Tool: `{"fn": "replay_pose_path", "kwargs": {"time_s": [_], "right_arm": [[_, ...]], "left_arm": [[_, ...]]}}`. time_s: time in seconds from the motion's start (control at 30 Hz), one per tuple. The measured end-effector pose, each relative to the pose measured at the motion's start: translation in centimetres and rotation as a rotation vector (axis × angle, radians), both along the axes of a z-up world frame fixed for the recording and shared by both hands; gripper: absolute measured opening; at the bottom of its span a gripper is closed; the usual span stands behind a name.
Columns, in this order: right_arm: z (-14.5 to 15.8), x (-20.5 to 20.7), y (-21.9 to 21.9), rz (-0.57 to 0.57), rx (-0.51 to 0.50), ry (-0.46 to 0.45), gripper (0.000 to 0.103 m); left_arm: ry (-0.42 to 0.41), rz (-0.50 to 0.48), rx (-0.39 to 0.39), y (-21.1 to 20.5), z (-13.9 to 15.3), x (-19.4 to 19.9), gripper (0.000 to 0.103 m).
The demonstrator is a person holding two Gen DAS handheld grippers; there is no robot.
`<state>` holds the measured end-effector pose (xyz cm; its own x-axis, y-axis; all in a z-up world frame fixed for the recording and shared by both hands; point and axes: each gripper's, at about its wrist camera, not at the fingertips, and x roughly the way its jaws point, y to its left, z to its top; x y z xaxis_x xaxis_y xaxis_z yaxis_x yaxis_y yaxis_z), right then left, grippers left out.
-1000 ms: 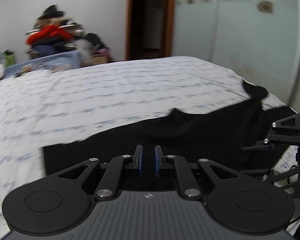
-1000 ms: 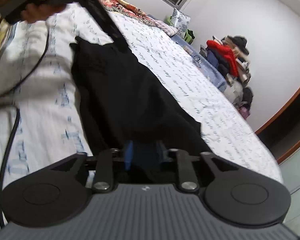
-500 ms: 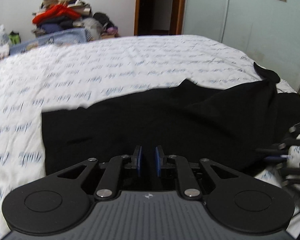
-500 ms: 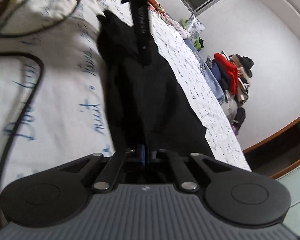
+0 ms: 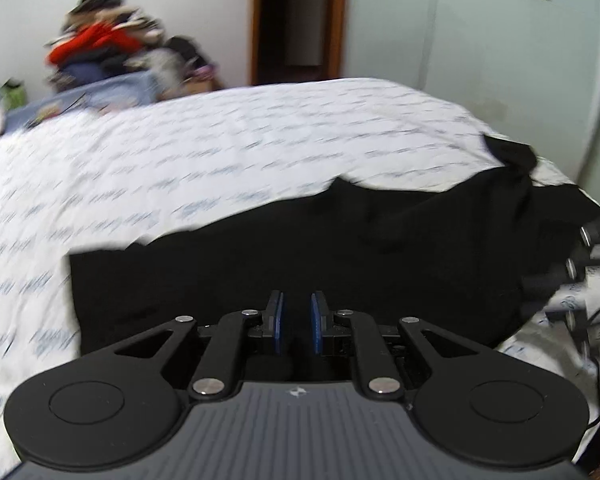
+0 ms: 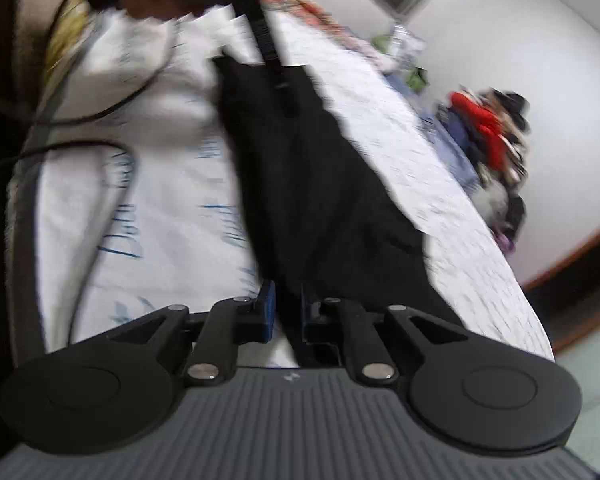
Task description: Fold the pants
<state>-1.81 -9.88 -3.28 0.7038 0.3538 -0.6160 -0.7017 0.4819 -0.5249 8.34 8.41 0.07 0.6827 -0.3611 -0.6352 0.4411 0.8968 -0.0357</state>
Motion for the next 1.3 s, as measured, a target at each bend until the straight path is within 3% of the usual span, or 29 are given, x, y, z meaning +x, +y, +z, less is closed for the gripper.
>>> {"fn": "replay_pose_path", "kwargs": {"time_s": [0.1, 0.13, 0.23, 0.33, 0.4, 0.47, 0.53, 0.57, 0.7, 0.83, 0.93, 1.1, 1.3], "right_arm": [[1.1, 1.9, -2.9, -0.157, 0.085, -0.030, 0.011], [1.0, 2.6, -3.7, -0.218, 0.103, -0.051, 0.022], [-0.2, 4.6, -5.4, -0.347, 0.149, 0.040, 0.024], [-1.6, 3.6, -5.2, -0.324, 0.083, 0.112, 0.013], [-0.8, 2.6, -5.7, -0.313, 0.110, 0.142, 0.012], [0.6, 2.4, -7.9, -0.373, 0.217, 0.127, 0.018], [2.1, 3.0, -11.0, -0.509, 0.312, 0.070, 0.020], [2.8, 3.4, -12.6, -0.574, 0.339, 0.040, 0.020], [4.6, 5.7, -18.1, -0.804, 0.371, -0.069, 0.036], [5.1, 10.3, -22.2, -0.921, 0.484, -0.029, 0.050], [3.7, 14.3, -24.1, -1.002, 0.439, -0.027, 0.059], [1.2, 21.1, -26.4, -1.081, 0.355, 0.010, 0.065], [-0.8, 26.8, -27.0, -1.137, 0.300, 0.050, 0.065]], "left_arm": [[-0.016, -0.073, 0.001, -3.6, 0.2, 1.0, 0.014], [-0.020, -0.098, 0.000, -4.9, 0.1, 1.4, 0.014], [-0.026, -0.174, 0.004, -8.7, 0.1, 2.0, 0.014], [-0.029, -0.261, -0.008, -12.1, 0.2, 2.3, 0.014], [-0.019, -0.306, -0.026, -14.2, 0.1, 2.6, 0.015], [-0.002, -0.346, -0.053, -16.4, -0.4, 3.0, 0.029], [0.026, -0.380, -0.071, -18.6, -1.2, 3.1, 0.075], [0.030, -0.411, -0.080, -19.7, -1.6, 2.9, 0.081], [-0.053, -0.542, -0.063, -22.9, -2.7, 1.0, 0.082], [-0.193, -0.576, 0.042, -25.3, -4.1, -0.7, 0.082], [-0.265, -0.573, 0.116, -25.7, -5.2, -1.6, 0.082], [-0.279, -0.555, 0.100, -25.5, -5.9, -1.7, 0.083], [-0.166, -0.528, 0.015, -24.2, -5.7, -0.4, 0.084]]}}
